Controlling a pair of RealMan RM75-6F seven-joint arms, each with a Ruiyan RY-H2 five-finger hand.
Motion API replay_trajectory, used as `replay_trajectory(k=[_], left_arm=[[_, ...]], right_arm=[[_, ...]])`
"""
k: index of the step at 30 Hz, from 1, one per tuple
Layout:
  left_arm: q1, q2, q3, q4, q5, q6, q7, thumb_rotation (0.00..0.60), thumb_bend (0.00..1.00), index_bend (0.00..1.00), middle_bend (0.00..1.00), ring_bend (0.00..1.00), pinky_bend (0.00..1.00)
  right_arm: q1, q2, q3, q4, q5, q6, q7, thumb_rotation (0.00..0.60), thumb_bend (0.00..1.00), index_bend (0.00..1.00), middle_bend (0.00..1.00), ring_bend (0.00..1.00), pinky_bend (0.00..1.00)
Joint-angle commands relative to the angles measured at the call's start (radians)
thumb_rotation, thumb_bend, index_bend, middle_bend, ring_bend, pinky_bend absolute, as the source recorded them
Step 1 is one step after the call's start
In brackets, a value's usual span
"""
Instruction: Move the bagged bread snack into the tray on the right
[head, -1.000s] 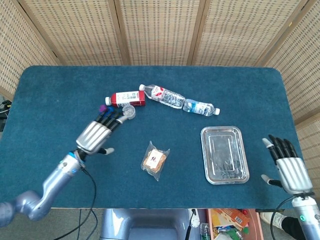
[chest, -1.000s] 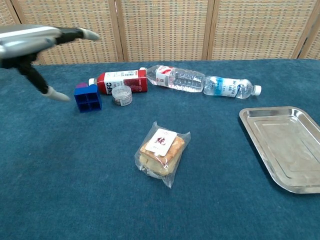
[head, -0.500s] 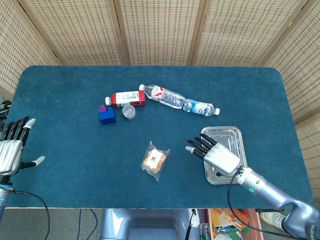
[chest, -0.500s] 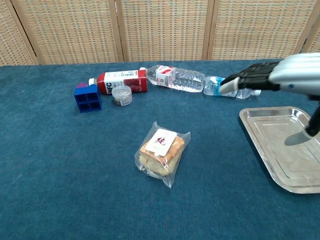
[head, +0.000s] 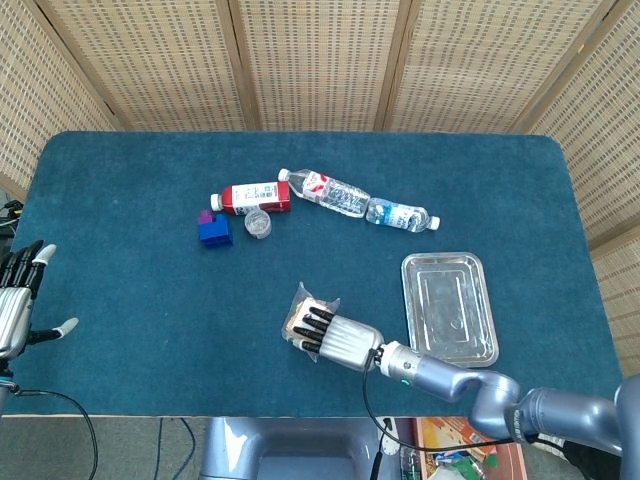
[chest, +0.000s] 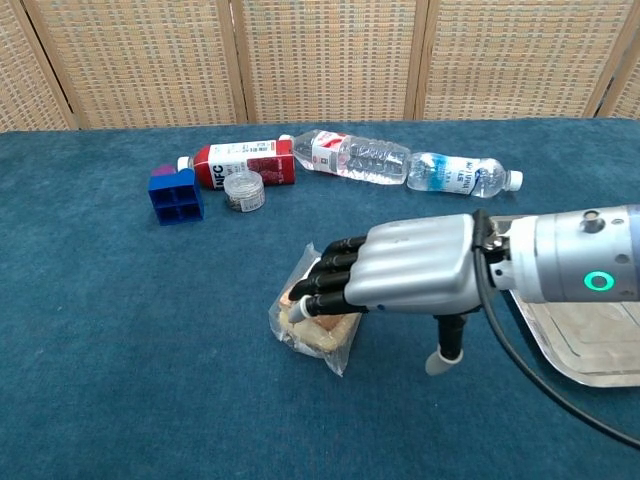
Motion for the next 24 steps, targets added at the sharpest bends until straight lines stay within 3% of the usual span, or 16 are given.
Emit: replay_trajectory(k=[1,13,15,17,19,24], left_arm=[[0.002,-0.001,-0.002,-0.001,0.002,-0.002,0.002,0.6,0.0,0.0,0.0,0.0,0.0],[0.005,-0.001,-0.011,-0.002,0.001,-0.027,0.004,0.6,0.0,0.0,0.0,0.0,0.0],[0.005,-0.001,-0.012,-0.002,0.001,-0.029,0.004,0.6,0.0,0.0,0.0,0.0,0.0],[0.005,-0.001,-0.013,-0.002,0.0,-0.034,0.003,0.6,0.0,0.0,0.0,0.0,0.0],[0.005,-0.001,-0.014,-0.001,-0.002,-0.039,0.004,0.6,0.0,0.0,0.0,0.0,0.0],[0.004,0.0,-0.016,-0.001,-0.004,-0.049,0.004,0.6,0.0,0.0,0.0,0.0,0.0]], right_arm=[[0.029,-0.041,0.021,0.037,0.028,-0.011,-0.045,0.6,0.0,0.0,0.0,0.0,0.02],[0.094,-0.132,0.036,0.143,0.157,-0.048,-0.127,0.6,0.0,0.01,0.01,0.0,0.09],[0.095,-0.144,0.033,0.153,0.167,-0.035,-0.129,0.6,0.0,0.1,0.1,0.08,0.19],[0.097,-0.151,0.026,0.155,0.156,-0.007,-0.121,0.6,0.02,0.33,0.31,0.26,0.38],[0.098,-0.152,0.016,0.155,0.122,0.045,-0.094,0.6,0.09,0.45,0.43,0.38,0.5],[0.105,-0.104,0.009,0.15,0.04,0.18,-0.011,0.6,0.19,0.52,0.5,0.43,0.54]])
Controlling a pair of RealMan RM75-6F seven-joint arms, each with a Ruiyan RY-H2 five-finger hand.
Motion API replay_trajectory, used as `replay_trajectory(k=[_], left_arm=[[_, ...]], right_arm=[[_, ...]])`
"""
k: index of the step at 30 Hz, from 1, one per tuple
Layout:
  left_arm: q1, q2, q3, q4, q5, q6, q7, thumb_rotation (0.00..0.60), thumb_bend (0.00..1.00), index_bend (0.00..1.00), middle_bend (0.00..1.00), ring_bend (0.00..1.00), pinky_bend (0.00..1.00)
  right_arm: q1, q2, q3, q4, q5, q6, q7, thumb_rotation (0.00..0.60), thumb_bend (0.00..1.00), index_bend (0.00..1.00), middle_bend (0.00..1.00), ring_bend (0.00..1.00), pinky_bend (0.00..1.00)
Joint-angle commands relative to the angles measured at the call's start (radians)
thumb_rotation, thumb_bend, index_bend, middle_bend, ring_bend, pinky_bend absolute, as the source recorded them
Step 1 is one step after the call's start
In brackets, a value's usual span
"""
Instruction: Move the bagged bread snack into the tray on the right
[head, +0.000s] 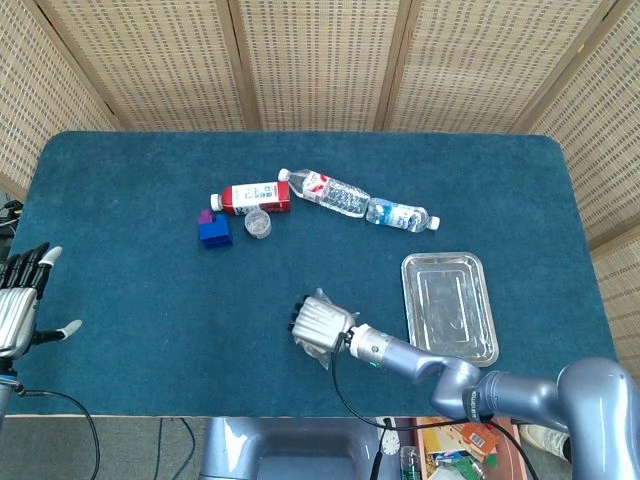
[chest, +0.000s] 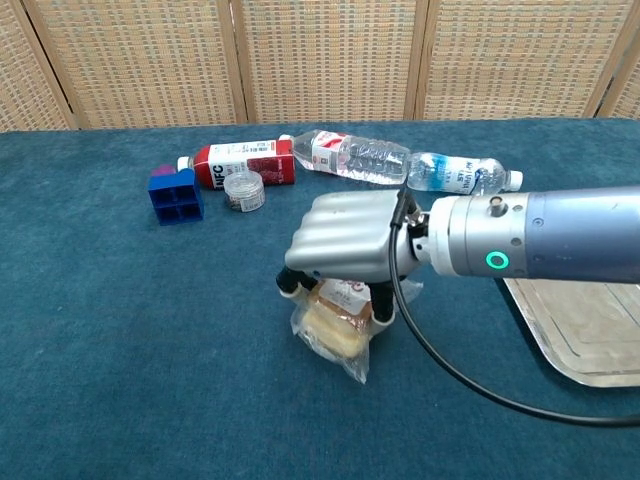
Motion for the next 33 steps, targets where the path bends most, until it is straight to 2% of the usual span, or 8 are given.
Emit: replay_trajectory(k=[1,6,9,13,18,25,30,33], left_arm=[[0.0,0.0,-0.001,-0.001,0.001,-0.002,0.001,0.6,0.0,0.0,0.0,0.0,0.0],[0.0,-0.003,0.001,-0.002,0.008,-0.006,0.008,0.6,0.0,0.0,0.0,0.0,0.0],[-0.001,-0.005,0.003,-0.005,0.012,-0.01,0.014,0.6,0.0,0.0,0.0,0.0,0.0],[-0.002,-0.01,0.004,-0.009,0.016,-0.014,0.031,0.6,0.0,0.0,0.0,0.0,0.0],[-0.005,-0.018,0.003,-0.014,0.018,-0.017,0.053,0.6,0.0,0.0,0.0,0.0,0.0],[-0.019,-0.029,0.007,-0.012,0.019,-0.047,0.07,0.6,0.0,0.0,0.0,0.0,0.0],[-0.02,-0.028,0.007,-0.017,0.019,-0.051,0.071,0.6,0.0,0.0,0.0,0.0,0.0],[-0.02,-0.025,0.005,-0.016,0.012,-0.056,0.065,0.6,0.0,0.0,0.0,0.0,0.0]], right_arm=[[0.001,0.068,0.006,-0.012,-0.054,0.112,0.067,0.6,0.19,0.52,0.5,0.43,0.54],[-0.035,0.231,-0.003,-0.035,-0.048,0.16,0.064,0.6,0.2,0.52,0.5,0.43,0.54],[-0.058,0.316,-0.045,-0.02,-0.074,0.174,0.061,0.6,0.2,0.52,0.5,0.43,0.54],[-0.101,0.41,-0.142,0.039,-0.132,0.195,0.091,0.6,0.2,0.52,0.5,0.43,0.54],[-0.133,0.413,-0.233,0.126,-0.22,0.258,0.142,0.6,0.2,0.52,0.5,0.43,0.54],[-0.156,0.341,-0.283,0.244,-0.289,0.356,0.207,0.6,0.19,0.52,0.49,0.43,0.54],[-0.152,0.31,-0.293,0.286,-0.298,0.355,0.201,0.6,0.02,0.42,0.29,0.3,0.49],[-0.158,0.31,-0.289,0.28,-0.266,0.323,0.189,0.6,0.0,0.18,0.07,0.12,0.36]])
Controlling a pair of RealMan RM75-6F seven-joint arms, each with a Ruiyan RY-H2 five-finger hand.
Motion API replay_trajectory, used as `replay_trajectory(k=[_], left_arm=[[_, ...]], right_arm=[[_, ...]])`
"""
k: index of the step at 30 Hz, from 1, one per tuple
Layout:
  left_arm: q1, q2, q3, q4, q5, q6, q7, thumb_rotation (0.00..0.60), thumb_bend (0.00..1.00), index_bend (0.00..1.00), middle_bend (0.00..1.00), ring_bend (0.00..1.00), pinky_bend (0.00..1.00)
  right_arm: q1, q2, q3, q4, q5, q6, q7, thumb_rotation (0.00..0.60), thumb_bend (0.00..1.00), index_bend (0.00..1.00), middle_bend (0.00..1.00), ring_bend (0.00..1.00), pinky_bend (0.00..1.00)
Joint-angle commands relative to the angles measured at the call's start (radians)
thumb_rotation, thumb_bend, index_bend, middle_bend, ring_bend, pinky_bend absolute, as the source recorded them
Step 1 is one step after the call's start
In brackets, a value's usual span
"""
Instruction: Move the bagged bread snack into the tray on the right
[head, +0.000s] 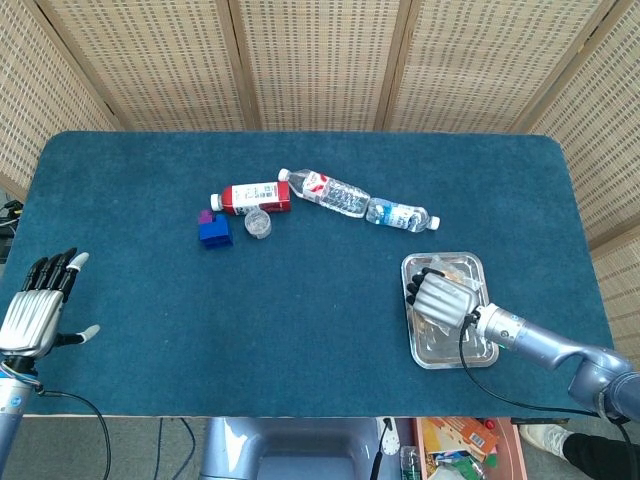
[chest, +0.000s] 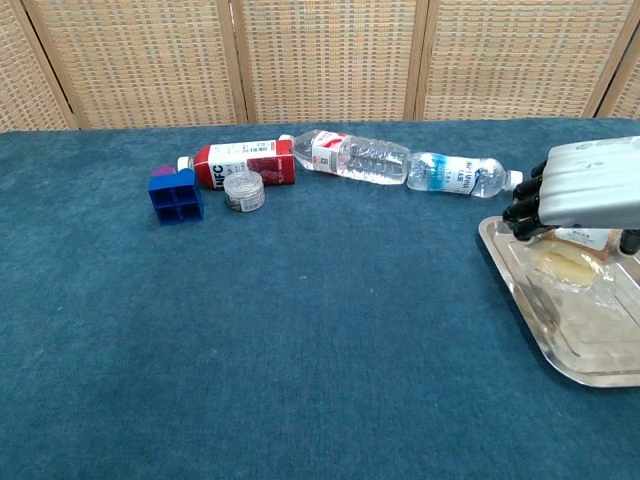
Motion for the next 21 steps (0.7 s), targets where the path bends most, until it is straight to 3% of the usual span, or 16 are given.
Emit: replay_trajectory(k=[1,4,10,17,21], left_arm=[[0.0,0.002,-0.001,0.001,-0.003,-0.004,-0.004,0.6,0.0,0.0,0.0,0.0,0.0],[-0.001,0.006,0.001,0.0,-0.006,-0.012,-0.011,0.6,0.0,0.0,0.0,0.0,0.0],[0.004,0.022,0.006,-0.013,0.009,-0.008,-0.032,0.6,0.0,0.0,0.0,0.0,0.0],[0.03,0.029,0.007,-0.02,0.033,0.048,-0.032,0.6,0.0,0.0,0.0,0.0,0.0],[0.051,0.018,0.01,-0.024,0.072,0.107,-0.025,0.6,0.0,0.0,0.0,0.0,0.0]], right_arm=[[-0.006,0.0,0.005,-0.013,0.032,-0.028,-0.015,0.6,0.0,0.09,0.02,0.06,0.3],[-0.008,0.016,0.018,-0.033,0.044,-0.022,-0.042,0.6,0.0,0.0,0.0,0.0,0.21],[-0.05,0.105,0.047,-0.144,0.07,0.083,-0.074,0.6,0.0,0.0,0.0,0.0,0.14],[-0.232,0.174,0.094,-0.304,0.229,0.297,-0.023,0.6,0.0,0.0,0.0,0.0,0.06],[-0.389,0.165,0.115,-0.438,0.384,0.419,-0.027,0.6,0.0,0.0,0.0,0.0,0.0]])
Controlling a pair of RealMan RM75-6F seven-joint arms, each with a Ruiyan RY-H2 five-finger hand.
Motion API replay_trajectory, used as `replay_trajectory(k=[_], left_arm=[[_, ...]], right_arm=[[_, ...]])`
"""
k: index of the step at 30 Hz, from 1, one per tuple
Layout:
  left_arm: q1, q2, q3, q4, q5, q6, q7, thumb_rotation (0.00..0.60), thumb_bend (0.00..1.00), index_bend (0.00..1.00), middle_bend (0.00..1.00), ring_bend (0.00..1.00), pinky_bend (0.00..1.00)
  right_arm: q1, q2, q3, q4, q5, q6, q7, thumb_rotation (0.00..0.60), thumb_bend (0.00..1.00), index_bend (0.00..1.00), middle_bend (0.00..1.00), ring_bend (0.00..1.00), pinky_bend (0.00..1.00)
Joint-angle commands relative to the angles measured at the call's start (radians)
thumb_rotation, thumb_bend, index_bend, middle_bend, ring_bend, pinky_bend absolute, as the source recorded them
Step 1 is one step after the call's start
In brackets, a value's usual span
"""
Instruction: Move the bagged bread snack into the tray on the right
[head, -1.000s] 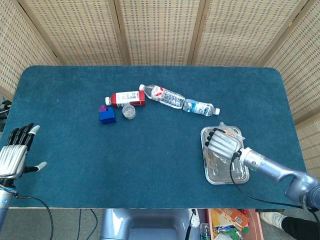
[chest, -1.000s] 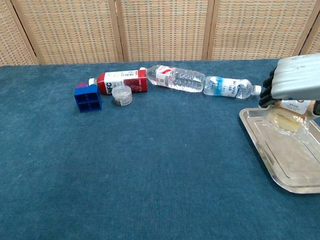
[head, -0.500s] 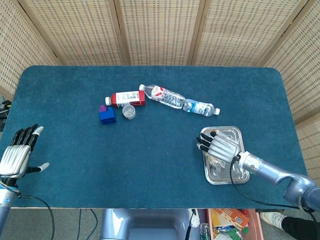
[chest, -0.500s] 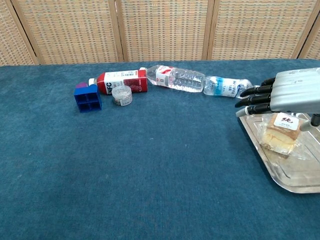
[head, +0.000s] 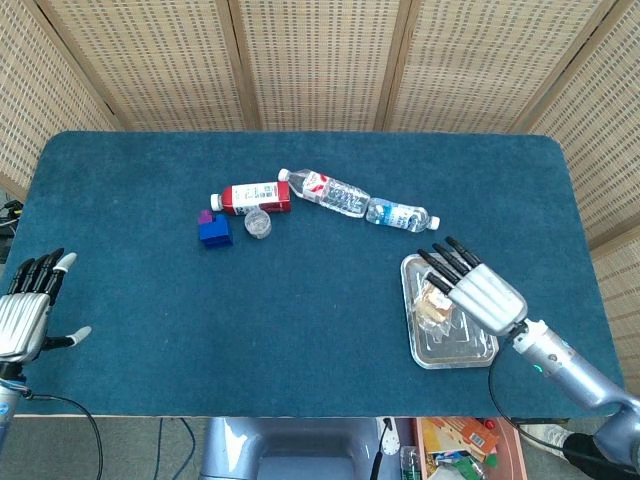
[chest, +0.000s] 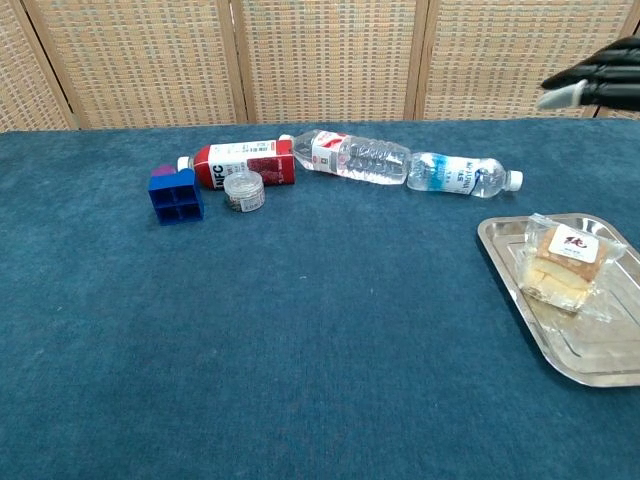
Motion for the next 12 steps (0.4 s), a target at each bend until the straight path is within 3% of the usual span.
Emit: replay_trajectory(k=[1,5,12], left_arm=[[0.019,-0.011,0.006,0.0,0.045,0.046,-0.003,0.6,0.0,0.0,0.0,0.0,0.0],[0.028,-0.015,0.021,0.009,0.088,0.064,-0.023,0.6,0.0,0.0,0.0,0.0,0.0],[0.041,-0.024,0.033,0.008,0.105,0.076,0.006,0.6,0.0,0.0,0.0,0.0,0.0]], right_arm=[[-0.177,-0.001,0.034,-0.159,0.166,0.139,0.006,0.6,0.0,0.0,0.0,0.0,0.0],[-0.29,-0.037,0.038,-0.221,0.247,0.231,0.025,0.6,0.0,0.0,0.0,0.0,0.0],[-0.386,-0.08,0.039,-0.208,0.272,0.297,0.061,0.6,0.0,0.0,0.0,0.0,0.0]])
